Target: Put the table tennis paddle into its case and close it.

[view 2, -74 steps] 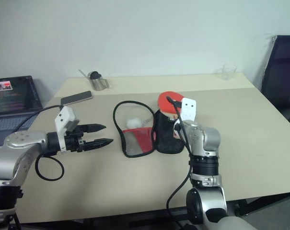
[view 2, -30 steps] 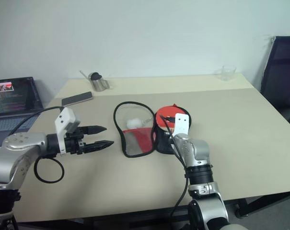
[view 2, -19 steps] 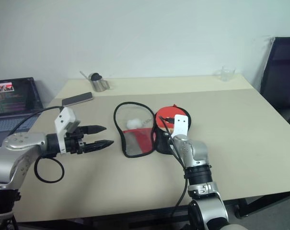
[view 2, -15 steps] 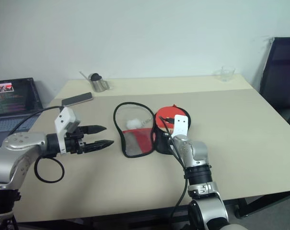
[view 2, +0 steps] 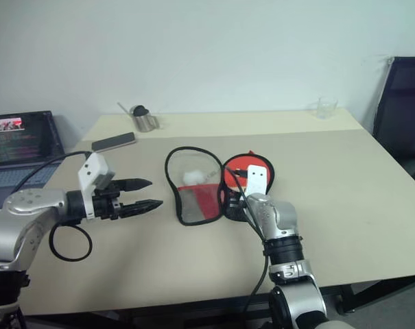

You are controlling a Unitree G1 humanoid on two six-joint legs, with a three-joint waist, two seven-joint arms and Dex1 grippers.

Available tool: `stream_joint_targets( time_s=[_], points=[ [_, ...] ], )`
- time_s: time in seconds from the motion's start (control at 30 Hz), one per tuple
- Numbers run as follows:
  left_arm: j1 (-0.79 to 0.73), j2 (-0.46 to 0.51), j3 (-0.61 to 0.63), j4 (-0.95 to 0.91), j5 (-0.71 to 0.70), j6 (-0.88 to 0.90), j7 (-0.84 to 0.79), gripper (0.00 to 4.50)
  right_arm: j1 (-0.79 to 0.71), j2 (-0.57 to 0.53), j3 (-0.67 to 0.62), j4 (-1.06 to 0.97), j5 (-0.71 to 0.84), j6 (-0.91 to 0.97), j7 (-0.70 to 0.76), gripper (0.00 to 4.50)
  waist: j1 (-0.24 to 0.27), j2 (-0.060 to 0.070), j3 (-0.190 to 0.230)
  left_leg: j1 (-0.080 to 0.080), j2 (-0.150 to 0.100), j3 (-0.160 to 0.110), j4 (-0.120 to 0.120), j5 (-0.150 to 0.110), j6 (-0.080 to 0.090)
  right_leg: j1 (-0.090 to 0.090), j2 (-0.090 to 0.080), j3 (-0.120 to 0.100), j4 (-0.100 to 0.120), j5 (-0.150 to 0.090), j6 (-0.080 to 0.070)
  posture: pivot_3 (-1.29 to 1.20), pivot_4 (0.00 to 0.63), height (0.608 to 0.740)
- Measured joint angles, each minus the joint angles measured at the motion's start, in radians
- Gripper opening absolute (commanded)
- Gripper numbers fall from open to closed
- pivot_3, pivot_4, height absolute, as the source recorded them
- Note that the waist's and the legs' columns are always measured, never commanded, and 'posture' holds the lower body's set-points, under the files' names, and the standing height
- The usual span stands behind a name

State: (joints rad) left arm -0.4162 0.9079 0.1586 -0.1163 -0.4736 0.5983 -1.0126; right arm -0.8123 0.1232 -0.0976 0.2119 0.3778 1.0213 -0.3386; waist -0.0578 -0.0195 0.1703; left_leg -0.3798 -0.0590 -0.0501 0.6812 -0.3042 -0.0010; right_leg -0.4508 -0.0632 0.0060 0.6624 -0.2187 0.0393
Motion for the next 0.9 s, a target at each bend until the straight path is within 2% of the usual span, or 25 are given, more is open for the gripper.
stream_joint_targets(
  time_s=[0.17,0.33,0.4,0.53,0.6,0.77,0.9],
  points=[
    [-0.02,-0.014,0.0,0.057,0.024,-0.038,0.012,3.64,-0.018,-0.031,-0.041,-0.115,0.029,0.08,0.047,4.47,0.001,0.0,0.0,0.0,0.0,0.0,0.0,0.0,0.0,0.0,0.0,0.0,0.0,0.0,0.0,0.0,0.15,0.74],
    [-0.094,-0.078,-0.001,0.169,0.046,-0.07,0.065,3.64,-0.081,-0.185,-0.009,-0.208,0.037,0.092,0.204,4.47,0.006,0.0,0.0,0.0,0.0,0.0,0.0,-0.001,0.002,0.0,0.001,-0.001,-0.001,0.0,0.0,0.0,0.15,0.74],
    [-0.134,-0.094,-0.007,0.209,0.054,-0.083,0.065,3.64,-0.103,-0.261,0.036,-0.237,0.068,0.095,0.337,4.47,0.004,0.0,0.0,0.0,0.0,0.0,0.0,-0.001,0.002,0.0,0.001,-0.001,-0.001,0.0,0.0,0.0,0.15,0.74],
    [-0.173,-0.095,-0.058,0.328,0.115,-0.15,0.047,3.64,-0.045,-0.574,0.14,-0.333,0.19,0.075,0.795,4.47,0.007,0.0,0.0,0.0,0.001,0.0,0.0,-0.003,0.006,0.003,0.005,-0.003,-0.006,0.0,0.0,0.0,0.15,0.74],
    [-0.169,-0.09,-0.078,0.397,0.149,-0.171,0.039,3.64,0.041,-0.717,0.157,-0.347,0.194,-0.023,1.0,4.47,0.01,-0.001,0.0,-0.001,0.001,0.0,0.0,-0.004,0.008,0.004,0.005,-0.004,-0.01,0.0,0.0,0.0,0.15,0.74],
    [-0.188,-0.089,-0.106,0.475,0.206,-0.196,0.04,3.64,0.098,-0.827,0.152,-0.346,0.233,-0.127,1.27,4.47,0.005,-0.001,0.0,0.0,0.002,0.0,0.0,-0.005,0.008,0.004,0.002,-0.003,-0.009,0.0,0.0,0.0,0.15,0.74],
    [-0.199,-0.111,-0.114,0.523,0.229,-0.212,0.04,3.64,0.097,-0.849,0.101,-0.347,0.269,-0.163,1.344,4.47,0.012,-0.001,0.0,0.0,0.002,0.0,0.0,-0.004,0.008,0.005,0.001,-0.003,-0.009,0.0,0.0,0.0,0.15,0.74]
  ],
)
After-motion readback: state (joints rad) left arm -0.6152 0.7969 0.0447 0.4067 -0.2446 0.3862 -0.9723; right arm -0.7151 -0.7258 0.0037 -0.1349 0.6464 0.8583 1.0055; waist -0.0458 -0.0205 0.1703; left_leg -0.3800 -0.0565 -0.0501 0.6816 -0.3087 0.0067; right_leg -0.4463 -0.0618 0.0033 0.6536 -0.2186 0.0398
